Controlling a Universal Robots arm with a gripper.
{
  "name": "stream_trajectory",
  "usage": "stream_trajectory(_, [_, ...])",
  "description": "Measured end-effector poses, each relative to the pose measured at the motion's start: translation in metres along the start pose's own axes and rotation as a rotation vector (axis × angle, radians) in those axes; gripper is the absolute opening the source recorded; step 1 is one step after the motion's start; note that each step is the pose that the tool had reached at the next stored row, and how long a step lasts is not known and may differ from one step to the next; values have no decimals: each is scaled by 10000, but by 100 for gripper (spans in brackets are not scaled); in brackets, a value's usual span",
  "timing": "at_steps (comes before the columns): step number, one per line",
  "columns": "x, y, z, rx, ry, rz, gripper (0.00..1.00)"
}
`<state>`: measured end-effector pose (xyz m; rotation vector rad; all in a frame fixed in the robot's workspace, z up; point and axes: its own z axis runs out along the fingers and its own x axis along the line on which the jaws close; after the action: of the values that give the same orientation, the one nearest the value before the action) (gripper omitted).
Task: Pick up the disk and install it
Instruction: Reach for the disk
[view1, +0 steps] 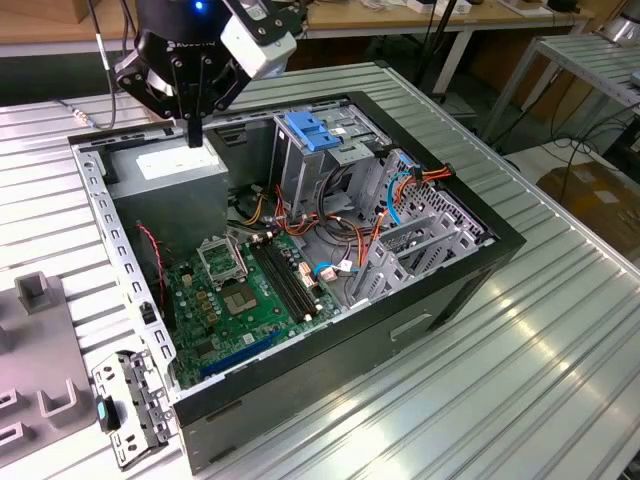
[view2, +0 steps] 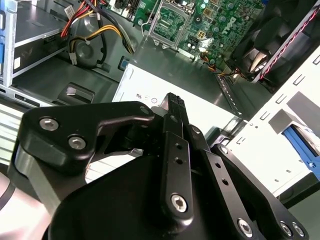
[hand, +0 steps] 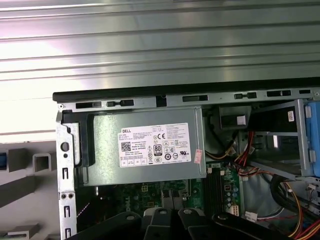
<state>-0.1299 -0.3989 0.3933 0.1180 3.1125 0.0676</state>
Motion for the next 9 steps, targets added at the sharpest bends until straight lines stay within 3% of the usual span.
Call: stream_trajectory(9, [39,-3,-1,0,0,0,11])
